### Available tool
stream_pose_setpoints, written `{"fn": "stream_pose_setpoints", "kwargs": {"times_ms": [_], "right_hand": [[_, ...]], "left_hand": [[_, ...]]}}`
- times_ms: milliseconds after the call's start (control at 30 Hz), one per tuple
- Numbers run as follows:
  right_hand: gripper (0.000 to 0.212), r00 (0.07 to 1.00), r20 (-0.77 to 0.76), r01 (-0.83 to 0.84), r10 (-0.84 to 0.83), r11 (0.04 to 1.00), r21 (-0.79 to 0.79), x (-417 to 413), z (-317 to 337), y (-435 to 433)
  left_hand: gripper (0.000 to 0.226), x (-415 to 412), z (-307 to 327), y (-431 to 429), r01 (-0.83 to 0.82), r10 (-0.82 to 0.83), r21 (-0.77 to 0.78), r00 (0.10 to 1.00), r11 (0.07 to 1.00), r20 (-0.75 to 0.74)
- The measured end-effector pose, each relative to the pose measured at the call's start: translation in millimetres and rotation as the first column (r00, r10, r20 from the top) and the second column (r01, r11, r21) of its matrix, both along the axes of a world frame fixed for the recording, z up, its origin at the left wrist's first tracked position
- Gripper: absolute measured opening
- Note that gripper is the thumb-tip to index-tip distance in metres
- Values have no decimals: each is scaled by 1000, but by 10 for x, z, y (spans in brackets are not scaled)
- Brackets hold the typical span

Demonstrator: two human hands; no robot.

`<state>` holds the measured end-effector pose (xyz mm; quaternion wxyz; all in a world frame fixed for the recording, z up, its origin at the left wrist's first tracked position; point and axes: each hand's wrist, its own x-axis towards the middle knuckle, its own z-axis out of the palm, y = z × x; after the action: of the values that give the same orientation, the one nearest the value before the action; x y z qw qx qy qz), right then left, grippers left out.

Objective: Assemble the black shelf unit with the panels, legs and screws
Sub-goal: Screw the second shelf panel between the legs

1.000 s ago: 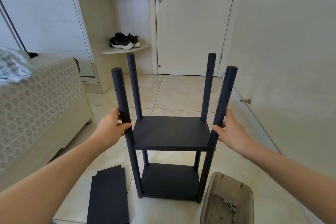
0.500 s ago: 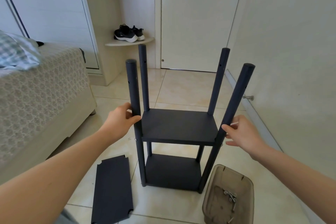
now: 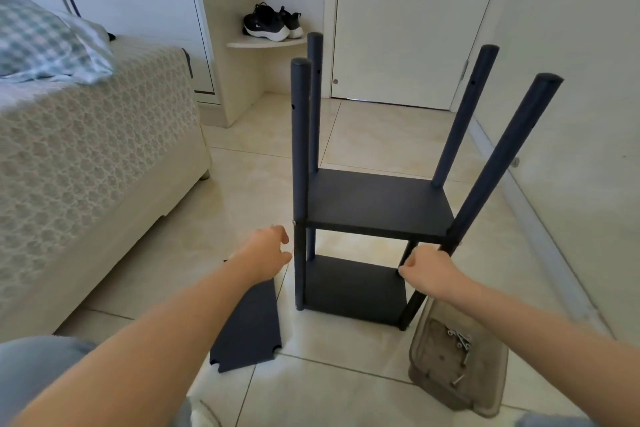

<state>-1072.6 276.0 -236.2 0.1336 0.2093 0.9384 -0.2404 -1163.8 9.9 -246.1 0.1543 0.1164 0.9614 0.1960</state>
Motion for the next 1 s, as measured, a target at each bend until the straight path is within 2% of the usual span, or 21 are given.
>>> {"fn": "stream_pose_setpoints", "kwargs": {"times_ms": [200, 400, 533, 633, 700, 767, 900, 1000], "right_hand": [[34, 981, 130, -140, 144, 989, -42, -154, -516, -417], [36, 929, 253, -246, 270, 961, -124, -366, -1120, -916], [15, 909, 291, -248, 298, 948, -198, -592, -1446, -1236], [16, 903, 306, -236, 301, 944, -231, -776, -1659, -1436], [17, 903, 326, -210, 279, 950, -230, -860, -1821, -1540], [27, 891, 374, -175, 255, 956, -235, -912, -1975, -1611], [34, 855, 471, -69, 214, 949, -307, -915, -2157, -1737], [40, 836, 522, 27, 168, 938, -344, -912, -2289, -1792]], "left_hand": [[25, 217, -736, -198, -60, 63, -29, 991, 998, 119], [19, 258, -1299, -573, -133, 162, -138, 961, 981, 224], [18, 229, -1623, -821, -195, 243, -190, 931, 962, 274], [13, 212, -1844, -911, -237, 286, -180, 898, 955, 334], [19, 219, -1973, -935, -263, 306, -161, 873, 951, 380], [32, 233, -2108, -945, -312, 346, -150, 844, 938, 409], [51, 225, -2279, -1015, -445, 464, -143, 796, 884, 389], [58, 212, -2414, -1115, -536, 518, -86, 745, 840, 419]]}}
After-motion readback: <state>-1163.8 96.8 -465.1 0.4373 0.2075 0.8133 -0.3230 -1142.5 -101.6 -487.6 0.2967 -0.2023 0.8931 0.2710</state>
